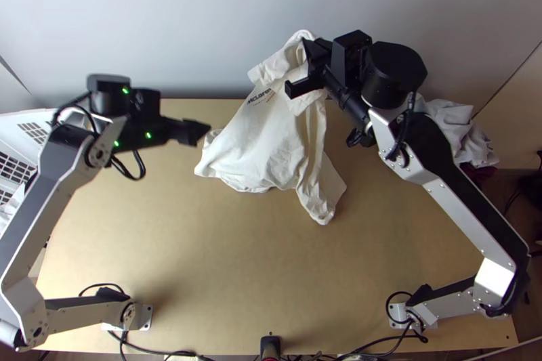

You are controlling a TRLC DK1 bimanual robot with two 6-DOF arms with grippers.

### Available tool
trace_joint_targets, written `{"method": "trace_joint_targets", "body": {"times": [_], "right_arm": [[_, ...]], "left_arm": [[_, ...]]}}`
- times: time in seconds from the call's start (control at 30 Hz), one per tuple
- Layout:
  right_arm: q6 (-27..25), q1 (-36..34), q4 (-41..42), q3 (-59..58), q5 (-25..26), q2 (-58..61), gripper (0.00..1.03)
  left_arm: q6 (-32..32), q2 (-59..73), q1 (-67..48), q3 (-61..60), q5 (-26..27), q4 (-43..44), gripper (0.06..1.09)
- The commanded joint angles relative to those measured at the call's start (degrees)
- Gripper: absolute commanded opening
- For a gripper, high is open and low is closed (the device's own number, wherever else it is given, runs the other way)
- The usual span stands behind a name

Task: Fold the t-shirt

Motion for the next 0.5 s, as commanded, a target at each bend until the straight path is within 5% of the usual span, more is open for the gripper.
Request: {"method": "trace_joint_targets", "body": {"times": [0.0, 0.2, 0.47], "right_arm": [[-0.2, -1.5, 3.1, -2.0, 2.6, 2.6, 0.03], [-0.4, -2.0, 5.8, -4.4, 4.5, 2.7, 0.03], [0.0, -1.9, 5.8, -5.3, 5.2, 2.0, 0.03]], "left_arm": [[-0.9, -6.0, -8.7, -7.2, 1.4, -1.4, 1.03], [-4.1, -7.4, -19.5, -10.8, 1.1, -0.4, 1.02], [-12.4, -0.1, -27.5, -20.2, -3.1, 20.3, 1.02]]}}
